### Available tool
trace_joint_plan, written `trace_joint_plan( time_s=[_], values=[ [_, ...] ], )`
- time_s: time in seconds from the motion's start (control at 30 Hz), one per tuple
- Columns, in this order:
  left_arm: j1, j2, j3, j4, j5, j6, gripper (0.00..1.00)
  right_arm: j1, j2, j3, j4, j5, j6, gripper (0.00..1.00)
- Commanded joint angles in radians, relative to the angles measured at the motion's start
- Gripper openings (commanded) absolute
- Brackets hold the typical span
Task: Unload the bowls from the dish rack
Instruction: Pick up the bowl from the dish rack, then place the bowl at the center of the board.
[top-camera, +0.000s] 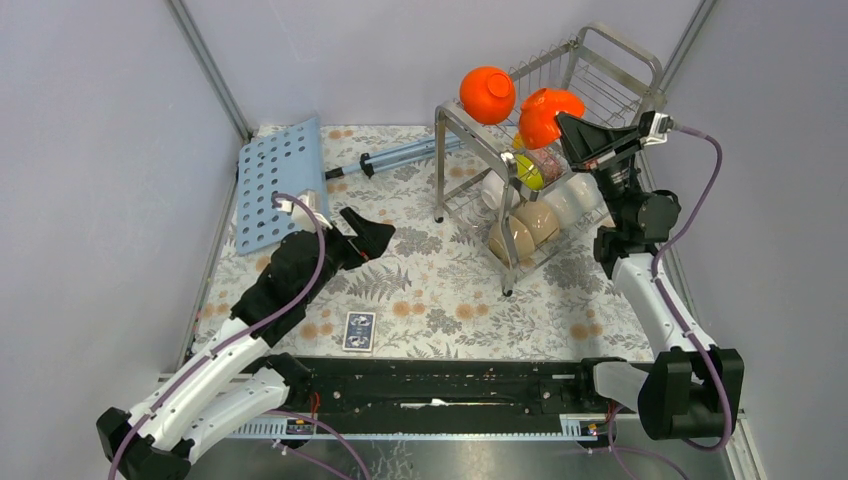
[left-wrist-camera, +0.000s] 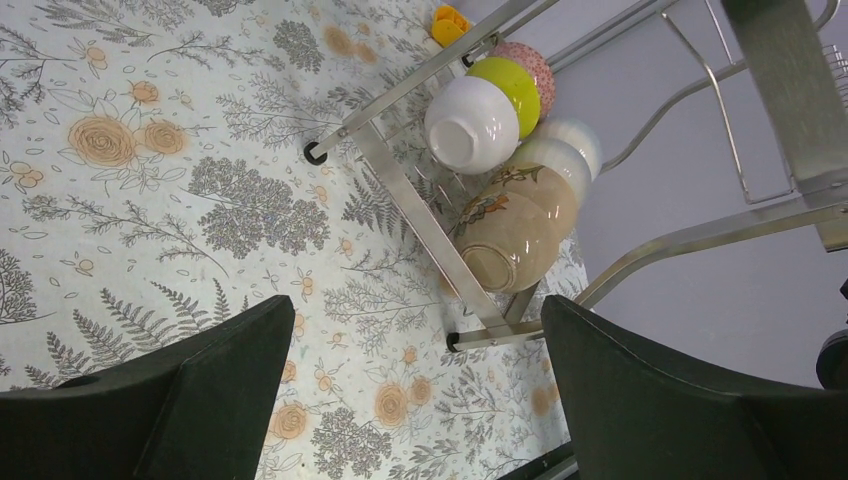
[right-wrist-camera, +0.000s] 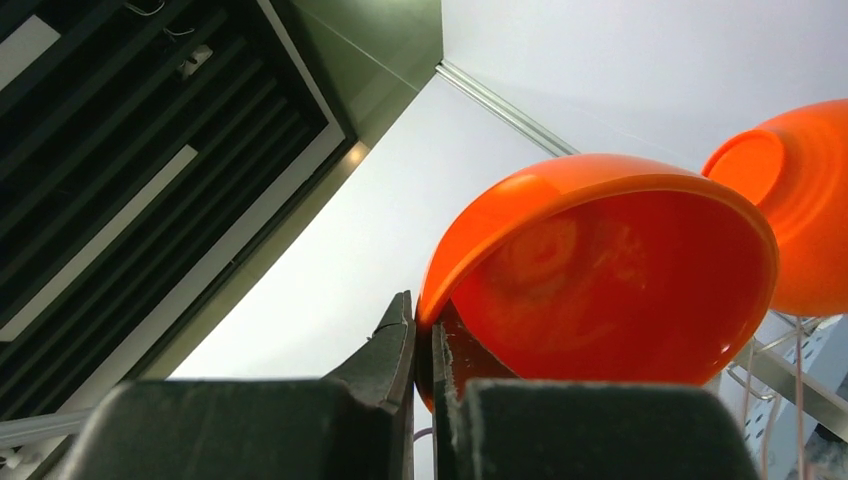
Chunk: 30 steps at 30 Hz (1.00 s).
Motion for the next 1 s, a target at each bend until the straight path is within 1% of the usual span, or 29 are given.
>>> trace_joint_plan(
  time_s=[0.0, 0.07, 0.1, 0.17, 0.23, 0.3, 0.37, 0.47, 0.6, 0.63, 0.7, 0.77, 0.83, 0.9, 0.97],
  values=[
    [-0.001, -0.027, 0.057, 0.007, -0.026, 0.011, 0.99, -0.002, -0.013, 0.105, 0.015, -0.049, -0.038, 0.00],
    [-0.002, -0.033, 0.066, 0.001, -0.034, 0.027, 0.99, -0.002, -0.030, 0.179, -0.060, -0.101, -0.117, 0.00],
    [-0.001, -0.037, 0.073, -0.001, -0.042, 0.040, 0.99, -0.001, -0.046, 0.223, -0.136, -0.124, -0.179, 0.00],
    [-0.002, -0.043, 0.095, -0.019, -0.073, 0.069, 0.99, 0.003, -0.079, 0.351, -0.340, -0.166, -0.307, 0.00],
    [-0.002, -0.043, 0.124, -0.054, -0.124, 0.095, 0.99, 0.006, -0.092, 0.464, -0.495, -0.201, -0.413, 0.00],
    [-0.002, -0.040, 0.158, -0.094, -0.169, 0.107, 0.99, 0.035, -0.092, 0.577, -0.647, -0.222, -0.522, 0.00],
    [-0.002, -0.041, 0.200, -0.139, -0.224, 0.104, 0.99, 0.091, -0.079, 0.691, -0.797, -0.226, -0.664, 0.00],
    [-0.002, -0.062, 0.233, -0.194, -0.311, 0.075, 0.99, 0.223, -0.019, 0.891, -1.011, -0.228, -0.823, 0.00],
    [-0.002, -0.111, 0.259, -0.212, -0.307, 0.141, 0.99, 0.405, 0.114, 1.189, -1.344, -0.197, -1.050, 0.00],
    [-0.002, -0.123, 0.262, -0.224, -0.302, 0.146, 0.99, 0.472, 0.154, 1.264, -1.438, -0.175, -1.124, 0.00],
    [-0.002, -0.143, 0.263, -0.247, -0.278, 0.159, 0.99, 0.623, 0.222, 1.382, -1.618, -0.063, -1.291, 0.00],
    [-0.001, -0.169, 0.255, -0.268, -0.259, 0.168, 0.99, 0.782, 0.274, 1.447, -1.749, 0.074, -1.436, 0.00],
    [-0.001, -0.209, 0.247, -0.299, -0.260, 0.169, 0.99, 0.921, 0.295, 1.438, -1.808, 0.216, -1.547, 0.00],
    [-0.002, -0.243, 0.240, -0.330, -0.276, 0.174, 0.99, 1.042, 0.279, 1.355, -1.810, 0.347, -1.643, 0.00],
    [-0.002, -0.275, 0.241, -0.362, -0.296, 0.176, 0.99, 1.132, 0.256, 1.268, -1.787, 0.447, -1.706, 0.00]
  ],
)
